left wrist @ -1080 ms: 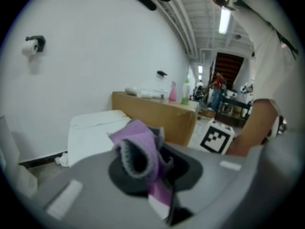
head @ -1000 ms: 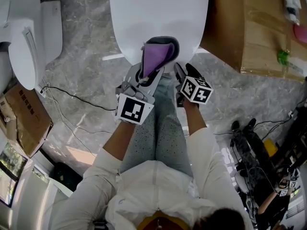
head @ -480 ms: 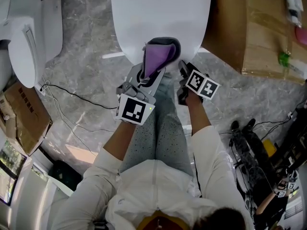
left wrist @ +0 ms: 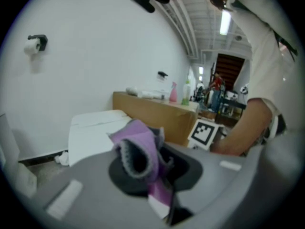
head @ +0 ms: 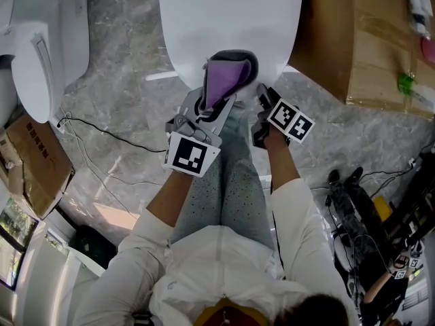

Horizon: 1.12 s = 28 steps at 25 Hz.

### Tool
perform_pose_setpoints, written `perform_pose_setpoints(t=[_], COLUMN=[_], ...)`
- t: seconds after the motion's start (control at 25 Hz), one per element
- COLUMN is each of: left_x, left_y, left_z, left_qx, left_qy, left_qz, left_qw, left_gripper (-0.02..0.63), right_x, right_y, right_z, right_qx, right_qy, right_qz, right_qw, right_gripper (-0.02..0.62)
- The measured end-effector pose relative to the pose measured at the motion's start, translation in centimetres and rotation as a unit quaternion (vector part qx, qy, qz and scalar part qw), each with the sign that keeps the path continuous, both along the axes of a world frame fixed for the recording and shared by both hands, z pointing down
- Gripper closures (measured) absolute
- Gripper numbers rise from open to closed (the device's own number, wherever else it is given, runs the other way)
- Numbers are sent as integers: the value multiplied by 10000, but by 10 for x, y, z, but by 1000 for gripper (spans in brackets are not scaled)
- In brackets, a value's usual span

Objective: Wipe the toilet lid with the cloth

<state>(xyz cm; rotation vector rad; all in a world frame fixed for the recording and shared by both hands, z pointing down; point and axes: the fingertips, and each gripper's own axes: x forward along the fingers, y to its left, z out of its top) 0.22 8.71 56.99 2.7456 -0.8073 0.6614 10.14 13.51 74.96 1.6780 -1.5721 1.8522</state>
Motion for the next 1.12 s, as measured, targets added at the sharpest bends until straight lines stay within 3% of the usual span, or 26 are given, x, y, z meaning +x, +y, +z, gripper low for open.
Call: perform_pose_setpoints(t=[0.28, 1.12], left_x=[-4, -22], left_y=[0, -17], left_z=[-7, -105], left_qx=[43, 559], left_qy=[8, 177], left_qz=[0, -471], left_qw=[10000, 9972], left_gripper=[557, 557], right_x=[1, 10], right_y=[1, -24], right_z=[-23, -155], right_qx=[141, 439], right_qy=[-77, -203], right_qz=[238, 474], right_qw=[9996, 9977], right_gripper=[483, 505])
